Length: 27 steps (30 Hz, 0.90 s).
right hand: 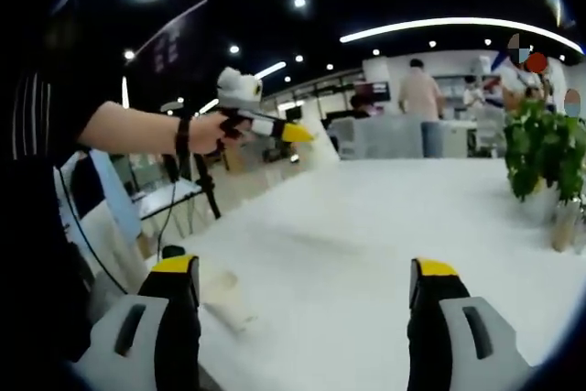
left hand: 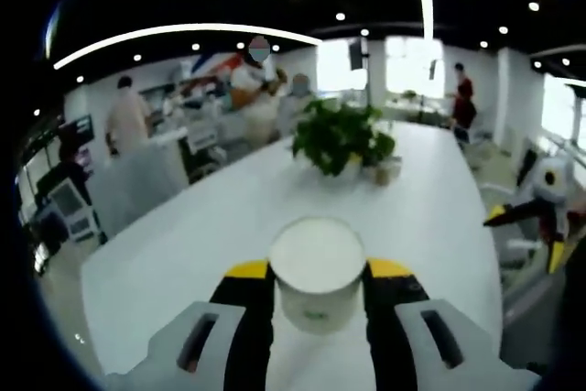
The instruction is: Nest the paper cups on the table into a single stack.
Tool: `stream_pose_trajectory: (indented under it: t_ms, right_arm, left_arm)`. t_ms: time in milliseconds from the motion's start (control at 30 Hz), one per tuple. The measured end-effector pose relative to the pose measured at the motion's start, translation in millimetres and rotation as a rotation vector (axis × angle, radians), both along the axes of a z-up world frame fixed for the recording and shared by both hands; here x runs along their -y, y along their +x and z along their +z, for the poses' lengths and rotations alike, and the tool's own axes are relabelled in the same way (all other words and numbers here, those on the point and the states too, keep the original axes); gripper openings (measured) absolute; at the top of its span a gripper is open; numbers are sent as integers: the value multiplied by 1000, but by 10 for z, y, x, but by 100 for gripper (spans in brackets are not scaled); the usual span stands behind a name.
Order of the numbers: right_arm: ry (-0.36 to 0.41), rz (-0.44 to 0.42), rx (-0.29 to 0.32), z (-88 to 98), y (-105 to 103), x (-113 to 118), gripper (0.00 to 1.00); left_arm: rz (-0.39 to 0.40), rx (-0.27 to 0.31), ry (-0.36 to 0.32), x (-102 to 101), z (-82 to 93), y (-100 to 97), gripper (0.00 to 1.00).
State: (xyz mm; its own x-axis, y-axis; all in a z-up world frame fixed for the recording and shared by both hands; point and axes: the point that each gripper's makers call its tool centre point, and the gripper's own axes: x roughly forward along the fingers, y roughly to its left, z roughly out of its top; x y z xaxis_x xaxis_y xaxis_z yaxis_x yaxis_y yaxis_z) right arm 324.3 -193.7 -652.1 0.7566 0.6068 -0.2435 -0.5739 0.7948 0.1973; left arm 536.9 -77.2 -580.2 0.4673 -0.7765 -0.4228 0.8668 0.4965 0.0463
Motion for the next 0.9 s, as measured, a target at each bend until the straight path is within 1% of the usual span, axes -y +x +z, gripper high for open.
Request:
stream_pose_trajectory:
  t_ms: [133,233,433,567,700,800,900]
  right_arm:
    - [8,13,0,5,-42,-46,93]
    - [16,20,3,17,-68,-72,93]
    - [20,41,-9,-24,-120,-141,93]
    - [28,48,-5,-1,-134,-175,93]
    - [36,62,-5,10,-135,-215,93]
    - [48,70,-8,24,-117,-242,93]
    - [45,75,-2,44,-98,-263,92]
  left_arm:
    - [-20,1,-2,3,89,-138,37]
    - [-45,1,15,1,127,-252,37]
    - [-72,-5,21,-17,293,-441,37]
    - [-79,-14,-6,-23,381,-522,37]
    - [-83,-2,-24,-13,485,-615,37]
    - [-87,4,-20,-2,513,-681,37]
    - [-93,-10,-21,17,501,-737,37]
